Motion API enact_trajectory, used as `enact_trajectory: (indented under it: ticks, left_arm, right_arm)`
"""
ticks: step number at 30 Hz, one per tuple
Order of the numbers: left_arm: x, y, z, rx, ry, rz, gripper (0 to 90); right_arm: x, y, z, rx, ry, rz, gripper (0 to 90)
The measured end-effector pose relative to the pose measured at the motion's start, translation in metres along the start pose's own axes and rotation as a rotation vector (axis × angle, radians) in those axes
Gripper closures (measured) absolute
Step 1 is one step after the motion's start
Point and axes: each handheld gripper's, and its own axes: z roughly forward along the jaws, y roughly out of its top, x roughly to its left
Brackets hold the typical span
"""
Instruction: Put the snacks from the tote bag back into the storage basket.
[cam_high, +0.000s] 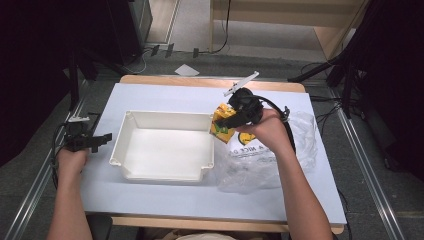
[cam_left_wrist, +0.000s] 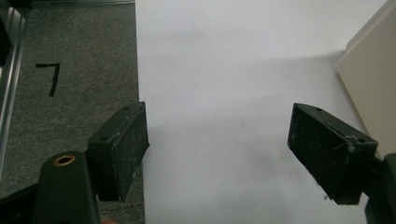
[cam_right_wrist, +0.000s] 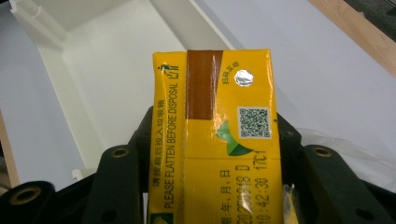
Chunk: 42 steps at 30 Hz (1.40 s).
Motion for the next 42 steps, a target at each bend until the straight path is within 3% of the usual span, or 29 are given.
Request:
enact_trajectory:
  ticks: [12,30,42]
  left_arm:
    - [-0.003,-0.002,-0.001,0.01,0.01,0.024,21.5]
    - [0.001,-0.009,-0.008,0.002,0.023,0.018,21.5]
    - [0.003,-0.013,-0.011,0.004,0.025,0.01,21.5]
  right_arm:
    - [0.006,0.008,0.005,-0.005,0.016,-0.03,53.0]
    - [0.019,0.022,0.011,-0.025,0.051,-0.074,53.1]
    - [0.032,0.029,0.027,-0.013,0.094,-0.11,53.1]
